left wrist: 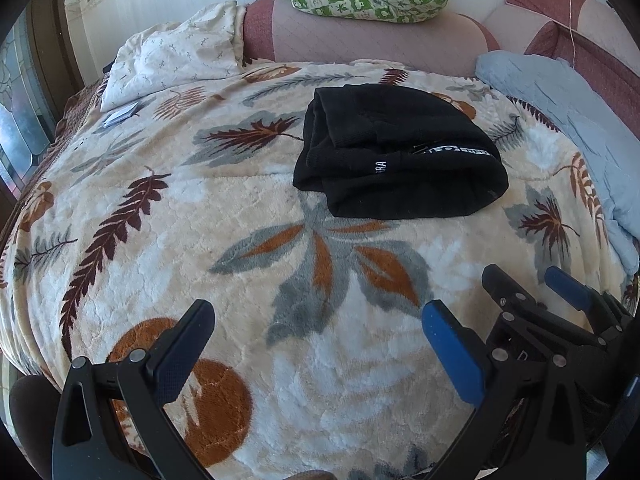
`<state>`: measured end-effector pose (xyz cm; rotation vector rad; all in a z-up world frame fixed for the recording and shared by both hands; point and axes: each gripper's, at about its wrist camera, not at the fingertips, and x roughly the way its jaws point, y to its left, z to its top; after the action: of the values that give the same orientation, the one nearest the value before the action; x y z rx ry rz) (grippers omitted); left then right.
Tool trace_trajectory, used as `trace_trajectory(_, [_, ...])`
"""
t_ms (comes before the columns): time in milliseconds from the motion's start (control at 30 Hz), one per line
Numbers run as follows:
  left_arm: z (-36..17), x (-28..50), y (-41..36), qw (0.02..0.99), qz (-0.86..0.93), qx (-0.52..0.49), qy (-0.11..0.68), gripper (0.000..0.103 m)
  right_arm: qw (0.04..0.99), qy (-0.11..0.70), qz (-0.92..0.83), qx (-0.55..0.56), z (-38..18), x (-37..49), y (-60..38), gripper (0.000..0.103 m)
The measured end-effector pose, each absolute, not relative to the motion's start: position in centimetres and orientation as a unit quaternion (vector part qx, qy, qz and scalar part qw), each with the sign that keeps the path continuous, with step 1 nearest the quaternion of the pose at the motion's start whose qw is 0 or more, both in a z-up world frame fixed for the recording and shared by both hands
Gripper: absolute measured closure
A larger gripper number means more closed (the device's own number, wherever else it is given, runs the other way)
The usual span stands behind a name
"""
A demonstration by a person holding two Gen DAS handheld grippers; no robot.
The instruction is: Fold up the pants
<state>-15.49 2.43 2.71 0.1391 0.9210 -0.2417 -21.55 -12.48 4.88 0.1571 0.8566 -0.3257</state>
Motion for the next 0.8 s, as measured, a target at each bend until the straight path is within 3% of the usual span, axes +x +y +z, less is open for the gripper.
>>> trace_trajectory(800, [1.78, -15.27, 2.54, 0.878, -0.122, 0.067, 0.457, 0.000, 0.888, 0.424, -0.168, 0.053, 4.35, -20.90, -12.70, 0.020])
